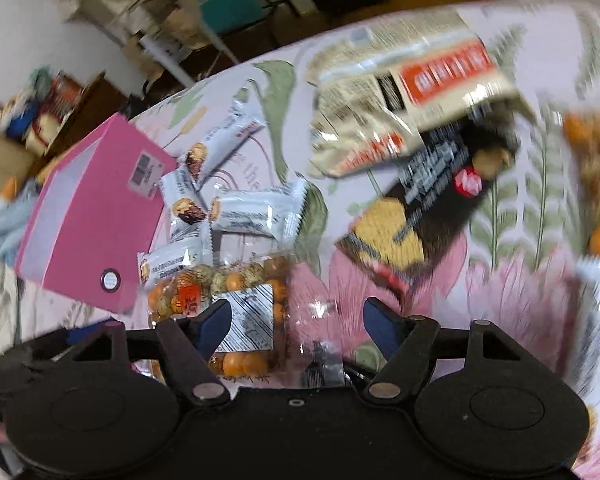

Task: Organize snacks
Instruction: 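Reach the left gripper to the clear bag of coated nuts and close, then carry the nut bag with the left gripper into the pink box and release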

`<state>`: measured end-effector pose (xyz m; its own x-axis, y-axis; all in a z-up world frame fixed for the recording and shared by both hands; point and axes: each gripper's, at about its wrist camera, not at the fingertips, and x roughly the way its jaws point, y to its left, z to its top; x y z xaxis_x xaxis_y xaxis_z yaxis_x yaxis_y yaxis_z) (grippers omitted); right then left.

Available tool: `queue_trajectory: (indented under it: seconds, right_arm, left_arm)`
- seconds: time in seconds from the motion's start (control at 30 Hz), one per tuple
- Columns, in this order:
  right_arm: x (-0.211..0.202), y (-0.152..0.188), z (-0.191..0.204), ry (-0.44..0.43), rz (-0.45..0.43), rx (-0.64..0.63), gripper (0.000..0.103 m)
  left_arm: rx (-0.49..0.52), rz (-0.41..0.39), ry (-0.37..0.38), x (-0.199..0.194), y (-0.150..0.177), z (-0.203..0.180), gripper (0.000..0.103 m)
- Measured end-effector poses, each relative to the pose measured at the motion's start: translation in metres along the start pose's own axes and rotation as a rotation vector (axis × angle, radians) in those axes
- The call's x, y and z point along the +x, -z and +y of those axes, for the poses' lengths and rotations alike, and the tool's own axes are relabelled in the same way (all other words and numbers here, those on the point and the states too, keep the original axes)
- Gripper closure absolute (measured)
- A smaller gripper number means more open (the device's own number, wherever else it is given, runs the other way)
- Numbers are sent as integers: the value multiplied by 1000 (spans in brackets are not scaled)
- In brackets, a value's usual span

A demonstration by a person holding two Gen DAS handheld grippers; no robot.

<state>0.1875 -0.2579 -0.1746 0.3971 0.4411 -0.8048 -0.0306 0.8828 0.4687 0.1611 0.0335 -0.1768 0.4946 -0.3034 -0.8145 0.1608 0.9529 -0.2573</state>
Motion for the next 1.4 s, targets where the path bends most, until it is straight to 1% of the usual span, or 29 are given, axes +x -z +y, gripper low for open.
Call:
queue_trajectory:
  seconds: [0.07,0.1,0.13,0.17,0.2,0.23,0.27,0.3,0.33,0.4,0.43,0.5,0.53,0.6,0.67,0.7,0.73,0.77,0.8,0.9,1.0,1.03,1.13,1.23,1.4]
  right_arm:
    - [1,5,1,4,-7,-6,25]
    - [1,7,3,7,-9,-12,27]
    - [0,9,4,2,-9,-9,31]
    - [0,11,5,-11,-10,0,42]
    - [-1,14,4,-17,-16,7,47]
    - [-1,16,5,-5,-27,2,49]
    - [0,15,3,11,-32,-17,57]
    - [-1,15,3,6,-38,-31,63]
    - [-3,15,3,-5,-42,-24,63]
    - [-3,13,4,1,-41,-27,72]
    - [-4,13,5,7,-43,-36,74]
    - [-5,14,11,15,-47,-53,83]
    - [-6,14,15,15,-50,-68,85]
    - [-4,16,27,26,-41,-118,85]
    - [3,19,40,87,-29,-199,85]
    - [6,19,43,106,-22,-217,84]
    - [9,17,42,108,-17,-213,83]
    - [10,15,39,101,-12,-201,80]
    - [12,13,35,95,-2,-181,75]
    - [16,9,26,63,12,-123,68]
    - [16,10,28,49,24,-105,68]
    - [16,10,30,62,23,-106,68]
    - [11,15,48,111,37,-149,71]
    - [5,21,59,142,52,-162,72]
    - [-17,34,78,180,60,-161,72]
  left_arm:
    - [-15,23,16,7,1,1,22]
    - [-30,34,38,10,2,3,31]
    - [-46,42,65,11,3,4,38]
    - [-63,42,84,11,3,6,41]
    - [-76,46,100,12,3,7,48]
    - [-85,49,120,12,3,8,54]
    - [-85,45,129,12,2,8,57]
    - [-78,34,136,11,2,7,68]
    - [-64,23,149,10,2,5,71]
    - [-40,7,130,11,4,-1,71]
    - [-32,0,126,10,5,-3,72]
    - [-31,-5,123,10,5,-5,72]
    - [-28,-5,123,10,5,-5,72]
    - [-33,-1,127,10,5,-3,72]
    - [-38,8,134,11,4,0,72]
    - [-41,13,137,12,4,0,71]
    - [-45,17,140,12,3,1,70]
    - [-49,21,146,13,3,2,70]
    - [-56,25,154,15,2,3,69]
    - [-75,39,165,18,0,3,69]
    - [-71,36,166,17,1,1,69]
    - [-74,35,171,16,1,1,69]
    - [-20,20,155,10,3,-7,69]
    - [42,20,143,1,3,-13,69]
    - [87,45,173,-18,3,-16,67]
